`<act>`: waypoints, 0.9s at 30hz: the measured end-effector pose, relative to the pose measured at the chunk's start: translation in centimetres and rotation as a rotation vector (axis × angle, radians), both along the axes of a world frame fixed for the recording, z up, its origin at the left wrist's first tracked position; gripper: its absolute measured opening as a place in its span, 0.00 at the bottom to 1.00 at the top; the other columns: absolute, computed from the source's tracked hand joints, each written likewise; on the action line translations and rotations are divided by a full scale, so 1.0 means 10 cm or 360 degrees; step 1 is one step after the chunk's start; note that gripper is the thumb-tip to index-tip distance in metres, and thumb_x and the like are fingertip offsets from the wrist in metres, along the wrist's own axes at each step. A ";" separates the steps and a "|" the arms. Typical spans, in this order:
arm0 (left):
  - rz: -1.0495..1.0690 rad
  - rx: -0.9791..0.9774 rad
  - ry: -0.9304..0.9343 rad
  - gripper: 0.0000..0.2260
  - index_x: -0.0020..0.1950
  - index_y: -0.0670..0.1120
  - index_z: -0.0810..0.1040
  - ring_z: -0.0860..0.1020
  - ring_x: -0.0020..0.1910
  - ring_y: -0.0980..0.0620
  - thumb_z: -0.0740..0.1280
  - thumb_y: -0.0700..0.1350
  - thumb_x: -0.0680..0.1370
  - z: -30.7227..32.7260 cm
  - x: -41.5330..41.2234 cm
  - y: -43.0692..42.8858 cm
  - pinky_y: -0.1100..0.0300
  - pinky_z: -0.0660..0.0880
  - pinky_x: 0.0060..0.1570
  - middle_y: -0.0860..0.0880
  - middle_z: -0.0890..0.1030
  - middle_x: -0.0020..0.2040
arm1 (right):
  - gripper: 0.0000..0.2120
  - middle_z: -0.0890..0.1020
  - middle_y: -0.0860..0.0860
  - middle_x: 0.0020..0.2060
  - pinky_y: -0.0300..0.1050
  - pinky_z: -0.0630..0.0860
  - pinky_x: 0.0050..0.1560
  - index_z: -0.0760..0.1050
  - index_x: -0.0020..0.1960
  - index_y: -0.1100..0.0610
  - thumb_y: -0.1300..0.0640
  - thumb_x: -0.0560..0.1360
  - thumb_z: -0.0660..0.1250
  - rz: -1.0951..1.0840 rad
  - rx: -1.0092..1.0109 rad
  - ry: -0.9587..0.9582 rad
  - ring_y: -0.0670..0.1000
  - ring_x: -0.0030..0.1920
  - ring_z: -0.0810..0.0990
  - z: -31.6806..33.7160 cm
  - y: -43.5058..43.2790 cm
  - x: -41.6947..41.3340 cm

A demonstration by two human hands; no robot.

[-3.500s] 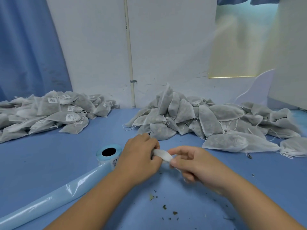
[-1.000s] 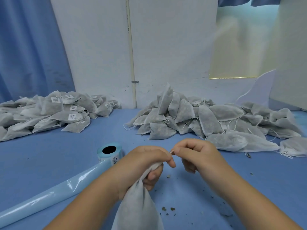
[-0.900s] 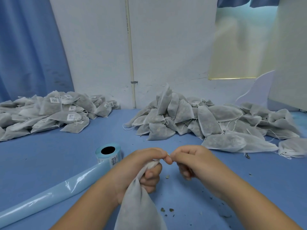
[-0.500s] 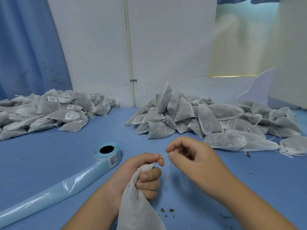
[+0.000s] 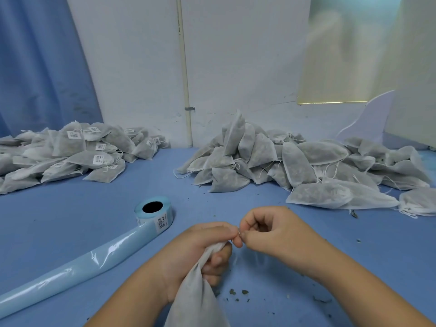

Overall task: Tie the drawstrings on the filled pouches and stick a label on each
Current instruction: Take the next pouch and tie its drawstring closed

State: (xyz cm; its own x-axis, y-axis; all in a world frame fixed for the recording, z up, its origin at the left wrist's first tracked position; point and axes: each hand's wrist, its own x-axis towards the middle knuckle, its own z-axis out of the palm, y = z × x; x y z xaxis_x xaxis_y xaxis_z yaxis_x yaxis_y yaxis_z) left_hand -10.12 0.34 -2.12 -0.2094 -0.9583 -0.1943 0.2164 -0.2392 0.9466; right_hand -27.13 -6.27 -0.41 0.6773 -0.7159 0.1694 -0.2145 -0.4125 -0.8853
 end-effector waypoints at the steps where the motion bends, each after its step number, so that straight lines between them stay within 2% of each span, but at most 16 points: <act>1: 0.0016 -0.0011 -0.0046 0.08 0.37 0.46 0.80 0.59 0.20 0.56 0.73 0.50 0.66 0.00 0.00 0.01 0.68 0.59 0.21 0.49 0.66 0.24 | 0.06 0.72 0.46 0.27 0.34 0.64 0.29 0.80 0.34 0.53 0.60 0.69 0.70 0.0020 0.0000 0.0004 0.43 0.28 0.66 -0.01 0.00 0.00; 3: 0.0048 -0.0020 -0.0117 0.07 0.37 0.46 0.80 0.59 0.21 0.56 0.71 0.49 0.68 0.01 0.00 0.02 0.68 0.59 0.21 0.49 0.67 0.25 | 0.02 0.73 0.48 0.29 0.36 0.64 0.31 0.80 0.34 0.53 0.55 0.65 0.70 0.0059 0.0026 0.0001 0.44 0.29 0.65 -0.02 0.00 0.01; 6: 0.0055 -0.0052 -0.0220 0.08 0.36 0.46 0.80 0.60 0.21 0.55 0.71 0.50 0.69 0.03 0.00 0.03 0.67 0.59 0.22 0.48 0.68 0.25 | 0.07 0.78 0.60 0.36 0.42 0.65 0.35 0.81 0.38 0.54 0.52 0.63 0.67 0.0105 0.0060 0.0009 0.49 0.34 0.67 -0.04 -0.02 0.01; 9: 0.0047 -0.0096 -0.0302 0.09 0.35 0.46 0.80 0.61 0.21 0.55 0.70 0.51 0.70 0.03 0.01 0.05 0.67 0.61 0.22 0.49 0.69 0.25 | 0.10 0.80 0.66 0.41 0.41 0.66 0.34 0.82 0.39 0.53 0.50 0.62 0.67 0.0145 0.0065 0.0024 0.49 0.35 0.68 -0.06 -0.03 0.02; 11: 0.0041 -0.0100 -0.0329 0.10 0.34 0.46 0.80 0.62 0.21 0.56 0.70 0.51 0.70 0.03 0.01 0.06 0.67 0.62 0.22 0.49 0.70 0.25 | 0.11 0.81 0.64 0.40 0.41 0.67 0.35 0.82 0.38 0.51 0.49 0.60 0.66 0.0178 0.0081 0.0036 0.49 0.35 0.69 -0.08 -0.04 0.02; 17: -0.0021 -0.0088 -0.0356 0.10 0.33 0.47 0.81 0.63 0.20 0.57 0.70 0.51 0.71 0.04 0.04 0.10 0.66 0.61 0.22 0.49 0.72 0.25 | 0.09 0.80 0.52 0.34 0.39 0.66 0.34 0.82 0.36 0.49 0.48 0.59 0.65 0.0252 0.0117 0.0019 0.48 0.34 0.69 -0.15 -0.02 0.05; 22: -0.0061 -0.0058 -0.0359 0.11 0.33 0.47 0.81 0.63 0.20 0.57 0.70 0.51 0.72 0.03 0.05 0.11 0.66 0.61 0.23 0.50 0.72 0.25 | 0.09 0.81 0.60 0.36 0.40 0.66 0.35 0.81 0.35 0.49 0.49 0.59 0.65 0.0277 0.0110 0.0034 0.49 0.34 0.68 -0.14 0.02 0.06; 24: -0.0082 -0.0032 -0.0332 0.10 0.33 0.47 0.81 0.63 0.20 0.57 0.70 0.50 0.72 0.02 0.05 0.11 0.67 0.61 0.22 0.50 0.73 0.26 | 0.07 0.81 0.57 0.35 0.39 0.66 0.34 0.81 0.35 0.49 0.50 0.60 0.66 0.0289 0.0132 0.0044 0.48 0.33 0.68 -0.13 0.03 0.05; 27: -0.0076 0.0008 -0.0297 0.09 0.34 0.46 0.82 0.64 0.20 0.57 0.71 0.50 0.71 0.03 0.07 0.11 0.67 0.62 0.22 0.49 0.74 0.27 | 0.04 0.80 0.52 0.33 0.40 0.66 0.35 0.81 0.36 0.50 0.56 0.65 0.67 0.0304 0.0179 0.0028 0.50 0.34 0.68 -0.11 0.03 0.05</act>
State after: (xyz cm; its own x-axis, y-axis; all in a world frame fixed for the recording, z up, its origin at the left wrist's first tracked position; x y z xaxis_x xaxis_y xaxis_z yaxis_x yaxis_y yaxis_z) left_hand -9.44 1.42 -1.85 -0.2145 -0.9470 -0.2390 0.0255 -0.2500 0.9679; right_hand -26.67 -5.95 -1.55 0.8046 -0.5880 0.0830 -0.1575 -0.3460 -0.9249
